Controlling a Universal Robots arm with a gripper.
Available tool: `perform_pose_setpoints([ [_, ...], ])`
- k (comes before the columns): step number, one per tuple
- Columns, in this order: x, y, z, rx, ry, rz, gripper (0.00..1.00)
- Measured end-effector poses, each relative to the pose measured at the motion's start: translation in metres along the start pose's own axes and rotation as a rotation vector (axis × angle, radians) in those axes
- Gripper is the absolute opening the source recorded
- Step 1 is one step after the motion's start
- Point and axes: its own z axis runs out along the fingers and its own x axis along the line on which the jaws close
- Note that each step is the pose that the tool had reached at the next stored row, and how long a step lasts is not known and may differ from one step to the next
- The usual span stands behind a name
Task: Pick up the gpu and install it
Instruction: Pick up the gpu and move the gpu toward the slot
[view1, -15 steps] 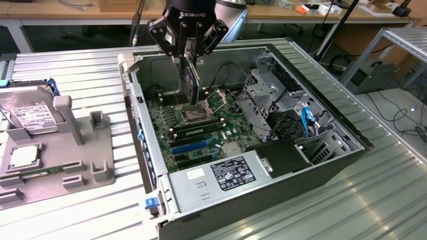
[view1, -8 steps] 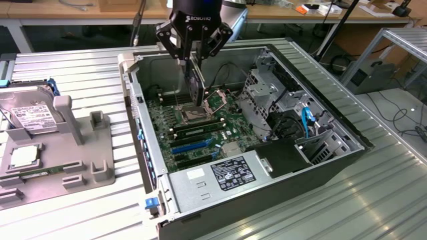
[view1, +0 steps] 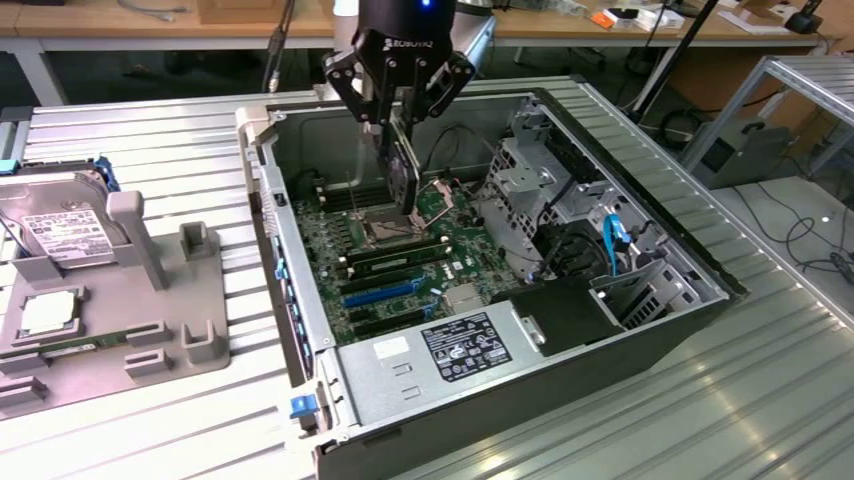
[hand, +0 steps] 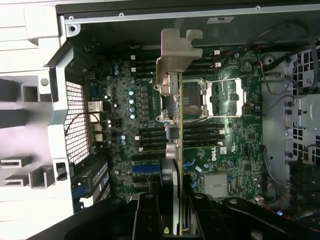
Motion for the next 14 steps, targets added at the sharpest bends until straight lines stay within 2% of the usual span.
perform_pose_setpoints([
  [5,-0.009,0.0008,0.0041,0.0021,-0.0001,0.000,0.27],
  [14,-0.017,0.0015,0.0072,0.0033,-0.0002,-0.002,0.27],
])
